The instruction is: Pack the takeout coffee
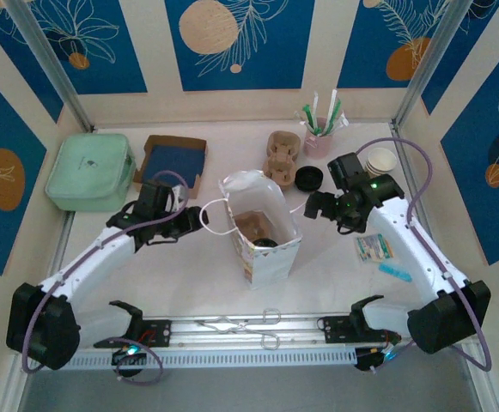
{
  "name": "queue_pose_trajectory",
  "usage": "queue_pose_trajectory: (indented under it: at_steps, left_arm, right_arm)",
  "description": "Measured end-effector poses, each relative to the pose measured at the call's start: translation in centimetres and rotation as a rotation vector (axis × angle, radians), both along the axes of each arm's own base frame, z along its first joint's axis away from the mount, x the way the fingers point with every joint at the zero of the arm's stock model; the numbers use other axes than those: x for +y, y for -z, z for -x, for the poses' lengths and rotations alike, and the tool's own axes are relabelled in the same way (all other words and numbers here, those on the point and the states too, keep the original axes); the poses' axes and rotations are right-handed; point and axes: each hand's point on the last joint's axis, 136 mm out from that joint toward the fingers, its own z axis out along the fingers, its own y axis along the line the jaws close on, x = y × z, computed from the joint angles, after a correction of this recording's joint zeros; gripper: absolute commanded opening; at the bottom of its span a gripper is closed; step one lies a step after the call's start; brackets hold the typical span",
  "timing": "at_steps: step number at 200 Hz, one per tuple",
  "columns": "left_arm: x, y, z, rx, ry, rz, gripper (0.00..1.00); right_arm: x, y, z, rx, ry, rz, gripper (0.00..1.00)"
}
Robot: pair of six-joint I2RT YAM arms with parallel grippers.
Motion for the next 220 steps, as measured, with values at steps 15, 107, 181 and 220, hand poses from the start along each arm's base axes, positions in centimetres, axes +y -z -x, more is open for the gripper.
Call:
queue_pose_trajectory:
  at_steps: [15,107,181,220]
  left_arm:
    - [-0.9,0.8,0.1,0.021,0.012,0.009,0.55]
    - [-6.7,2.8,0.0,0.041,0.105,0.076,0.54]
    - [-8.2,1.7,-2.3,0.010,0.111,0.089,0.54]
    - [-9.1,1.4,-3.8,0.003,0.117,0.091,0.53]
  right_arm:
    - [0.4,0.6,0.1,0.012,-0.006,-0.020,1.00]
    - [3.2,2.5,0.4,0.048,-0.045,-0.098,1.00]
    - [3.9,3.3,-0.3,0.059,-0.032,-0.115,0.99]
    - [3.8,3.2,-1.1,0.051,-0.017,-0.120,0.99]
